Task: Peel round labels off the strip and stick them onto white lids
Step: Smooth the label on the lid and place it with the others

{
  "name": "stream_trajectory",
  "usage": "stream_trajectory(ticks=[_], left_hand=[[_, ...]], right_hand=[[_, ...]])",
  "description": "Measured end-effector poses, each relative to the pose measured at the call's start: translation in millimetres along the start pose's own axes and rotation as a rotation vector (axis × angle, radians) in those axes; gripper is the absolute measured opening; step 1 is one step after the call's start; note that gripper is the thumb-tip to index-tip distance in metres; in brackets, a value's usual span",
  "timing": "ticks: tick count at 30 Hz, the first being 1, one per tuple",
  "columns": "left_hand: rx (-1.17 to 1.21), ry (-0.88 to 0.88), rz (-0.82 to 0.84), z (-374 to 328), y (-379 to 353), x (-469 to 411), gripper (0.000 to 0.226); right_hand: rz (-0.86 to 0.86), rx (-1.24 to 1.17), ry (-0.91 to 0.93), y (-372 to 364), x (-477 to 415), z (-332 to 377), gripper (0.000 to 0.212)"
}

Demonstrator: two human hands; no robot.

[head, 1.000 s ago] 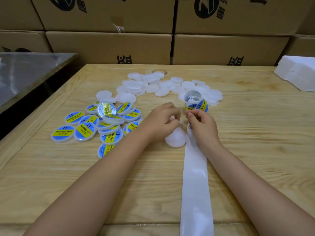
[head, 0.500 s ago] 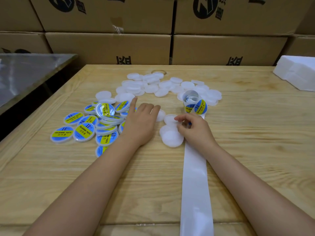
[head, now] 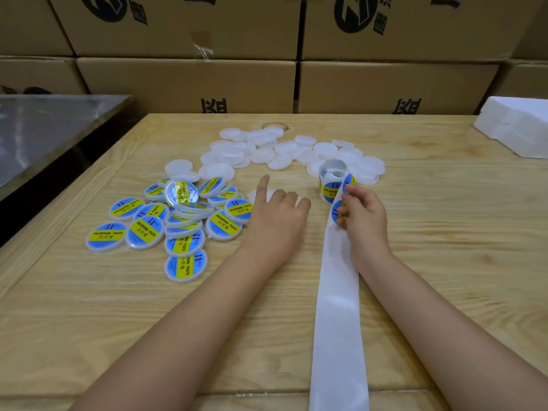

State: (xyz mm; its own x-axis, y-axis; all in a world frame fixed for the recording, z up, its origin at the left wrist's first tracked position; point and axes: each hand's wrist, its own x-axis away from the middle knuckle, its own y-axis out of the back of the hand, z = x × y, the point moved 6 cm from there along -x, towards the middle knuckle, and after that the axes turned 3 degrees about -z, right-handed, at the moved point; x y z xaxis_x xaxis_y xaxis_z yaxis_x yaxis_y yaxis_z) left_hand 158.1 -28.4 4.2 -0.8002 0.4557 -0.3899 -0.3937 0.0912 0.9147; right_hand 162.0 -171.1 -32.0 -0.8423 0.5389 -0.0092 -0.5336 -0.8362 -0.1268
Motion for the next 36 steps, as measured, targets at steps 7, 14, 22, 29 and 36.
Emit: stream_trajectory(ticks=[7,14,22,29,36], left_hand=[[0.263,-0.404,-0.087,-71,14,22,0.011],[0.446,-0.445,-0.081,-69,23,32,0.019],[0.498,-0.410,-0.221,-55,26,34,0.007],[0.501,-0.179,-0.066,-37,-3,19,0.040],[0.493,-0.115,0.086,-35,-20,15,0.067]], right_hand=[[-0.051,0.054,0.059,10,0,14,0.022],[0.167,0.659,0.413,5,-4,24,0.033],[0.163,0.694,0.454,3,-5,24,0.037],[0.092,0.754,0.673,9,8,46,0.043],[0.367,1.268,0.475,3,9,33,0.019]])
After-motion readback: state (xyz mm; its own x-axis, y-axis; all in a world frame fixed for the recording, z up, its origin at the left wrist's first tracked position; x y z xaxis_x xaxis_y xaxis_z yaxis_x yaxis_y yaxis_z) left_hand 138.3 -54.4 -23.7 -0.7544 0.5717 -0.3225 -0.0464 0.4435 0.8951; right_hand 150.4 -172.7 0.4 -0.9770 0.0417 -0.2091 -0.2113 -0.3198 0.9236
